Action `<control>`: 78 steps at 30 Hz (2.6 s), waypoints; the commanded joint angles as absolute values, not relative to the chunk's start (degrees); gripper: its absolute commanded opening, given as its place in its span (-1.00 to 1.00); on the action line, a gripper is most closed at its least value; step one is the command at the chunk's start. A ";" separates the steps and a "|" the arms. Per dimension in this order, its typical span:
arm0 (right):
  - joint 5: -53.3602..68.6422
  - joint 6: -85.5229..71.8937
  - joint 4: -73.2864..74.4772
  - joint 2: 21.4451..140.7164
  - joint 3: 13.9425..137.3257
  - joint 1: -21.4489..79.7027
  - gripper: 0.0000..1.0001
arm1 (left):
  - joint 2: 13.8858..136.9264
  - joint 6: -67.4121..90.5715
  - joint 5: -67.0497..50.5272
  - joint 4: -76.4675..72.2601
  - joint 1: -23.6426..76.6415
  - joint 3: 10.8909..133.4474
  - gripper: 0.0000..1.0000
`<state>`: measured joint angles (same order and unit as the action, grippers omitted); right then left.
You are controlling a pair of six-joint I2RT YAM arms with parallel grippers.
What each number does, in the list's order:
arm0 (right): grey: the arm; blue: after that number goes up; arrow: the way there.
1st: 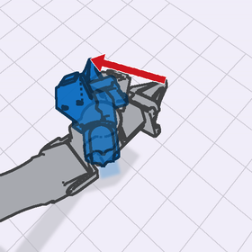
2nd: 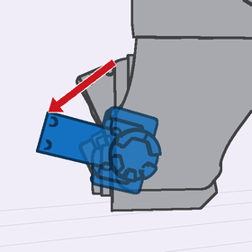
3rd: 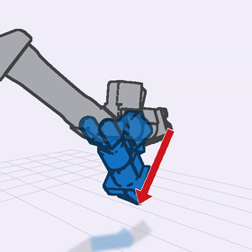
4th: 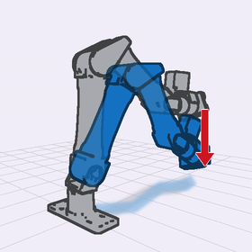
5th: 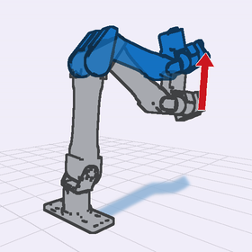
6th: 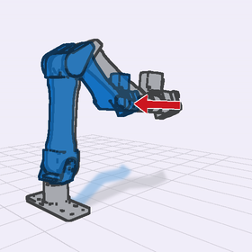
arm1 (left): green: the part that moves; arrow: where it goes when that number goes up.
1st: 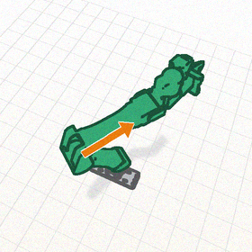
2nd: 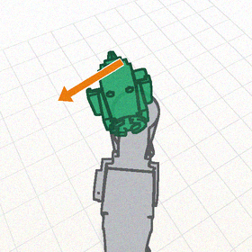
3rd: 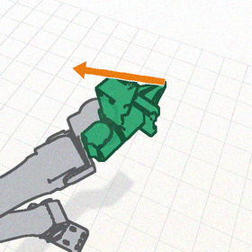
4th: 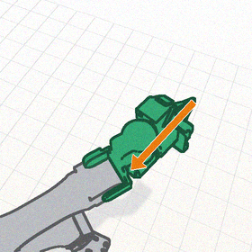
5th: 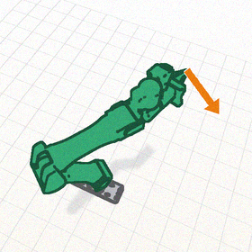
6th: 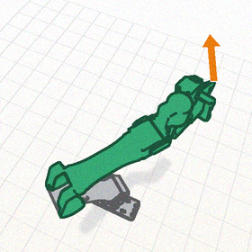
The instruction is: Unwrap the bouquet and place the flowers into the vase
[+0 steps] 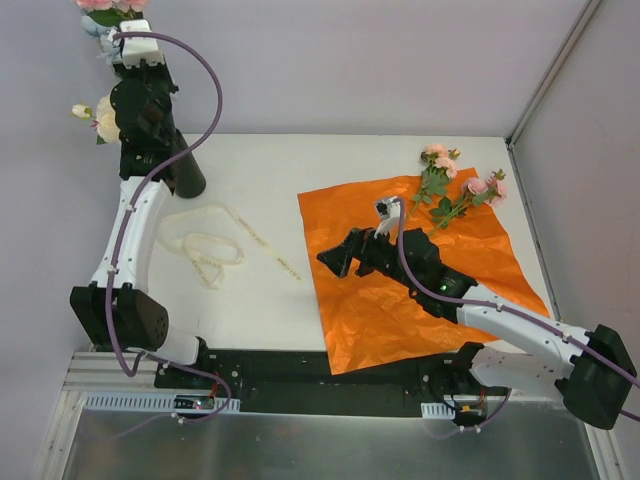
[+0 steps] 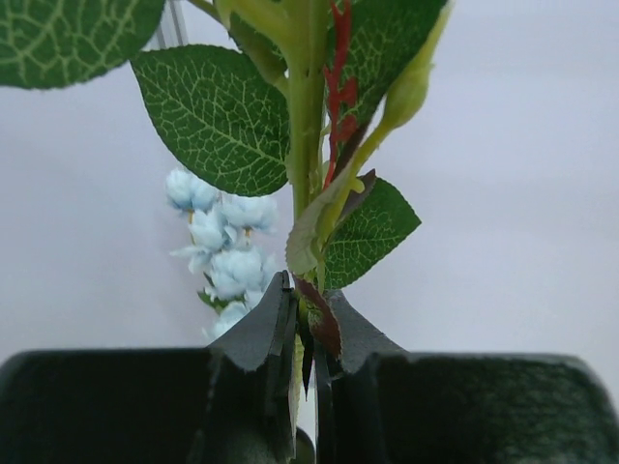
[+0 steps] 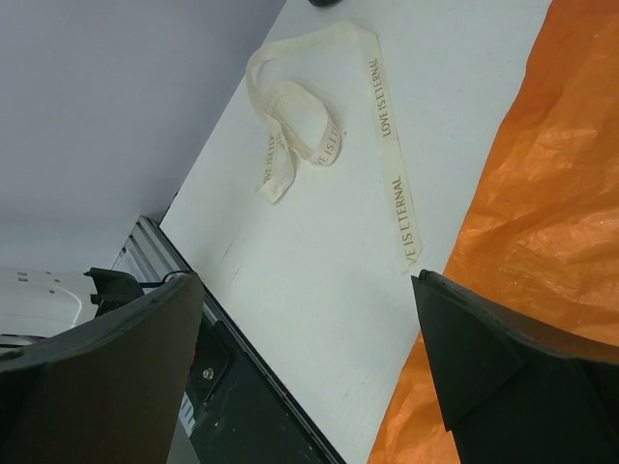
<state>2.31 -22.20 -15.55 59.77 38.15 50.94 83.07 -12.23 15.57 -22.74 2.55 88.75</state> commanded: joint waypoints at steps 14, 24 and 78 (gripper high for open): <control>1.06 -20.21 -13.19 56.95 40.87 51.33 0.99 | 88.67 -8.62 16.52 -26.55 -2.55 86.93 -1.00; -6.67 -22.24 -9.15 55.55 41.40 51.24 0.99 | 91.76 -2.29 19.25 -11.26 -3.25 87.72 -0.72; 6.66 -37.70 -7.20 74.78 38.14 0.26 0.12 | 60.47 28.57 -40.87 13.10 9.84 49.22 0.98</control>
